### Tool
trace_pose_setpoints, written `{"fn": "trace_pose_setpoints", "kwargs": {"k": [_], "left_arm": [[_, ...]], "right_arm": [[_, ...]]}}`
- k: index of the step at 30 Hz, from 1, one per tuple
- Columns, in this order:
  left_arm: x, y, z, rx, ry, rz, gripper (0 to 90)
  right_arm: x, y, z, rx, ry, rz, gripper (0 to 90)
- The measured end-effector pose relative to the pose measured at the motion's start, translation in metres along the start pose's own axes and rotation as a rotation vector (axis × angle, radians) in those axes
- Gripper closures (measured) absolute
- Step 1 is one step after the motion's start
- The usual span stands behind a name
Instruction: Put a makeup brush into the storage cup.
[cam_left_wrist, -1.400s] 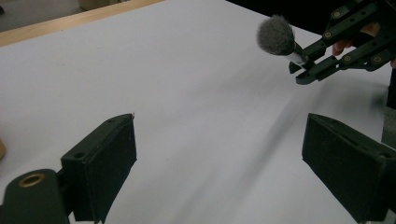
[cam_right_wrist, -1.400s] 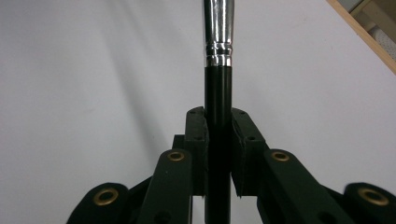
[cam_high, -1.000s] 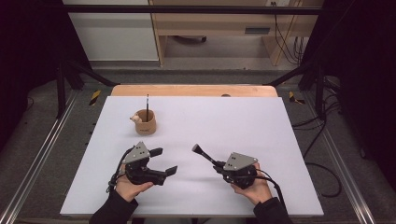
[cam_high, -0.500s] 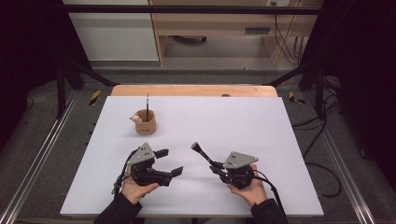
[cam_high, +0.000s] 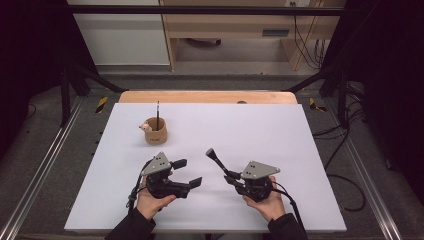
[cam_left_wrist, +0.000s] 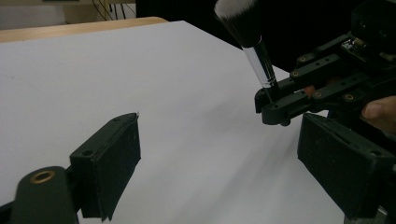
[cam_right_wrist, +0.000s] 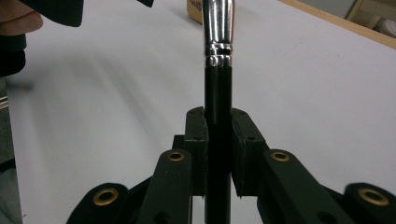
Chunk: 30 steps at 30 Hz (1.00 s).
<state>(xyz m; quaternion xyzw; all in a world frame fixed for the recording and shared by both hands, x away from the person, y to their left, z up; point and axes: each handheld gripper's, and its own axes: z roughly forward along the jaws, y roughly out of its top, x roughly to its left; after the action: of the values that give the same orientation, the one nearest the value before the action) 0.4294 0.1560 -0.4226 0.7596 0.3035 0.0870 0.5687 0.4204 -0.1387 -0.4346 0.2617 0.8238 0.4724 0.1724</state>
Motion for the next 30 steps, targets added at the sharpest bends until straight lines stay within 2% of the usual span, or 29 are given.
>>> {"fn": "trace_pose_setpoints", "kwargs": {"k": [6,30], "left_arm": [[-0.003,0.003,0.001,-0.017,-0.014,-0.006,12.6],[-0.008,0.017,0.014,-0.073,-0.066,-0.037,15.8]], "right_arm": [[0.002,0.000,0.003,-0.002,0.002,0.004,79.3],[0.010,0.007,0.006,-0.068,0.008,0.032,79.3]]}}
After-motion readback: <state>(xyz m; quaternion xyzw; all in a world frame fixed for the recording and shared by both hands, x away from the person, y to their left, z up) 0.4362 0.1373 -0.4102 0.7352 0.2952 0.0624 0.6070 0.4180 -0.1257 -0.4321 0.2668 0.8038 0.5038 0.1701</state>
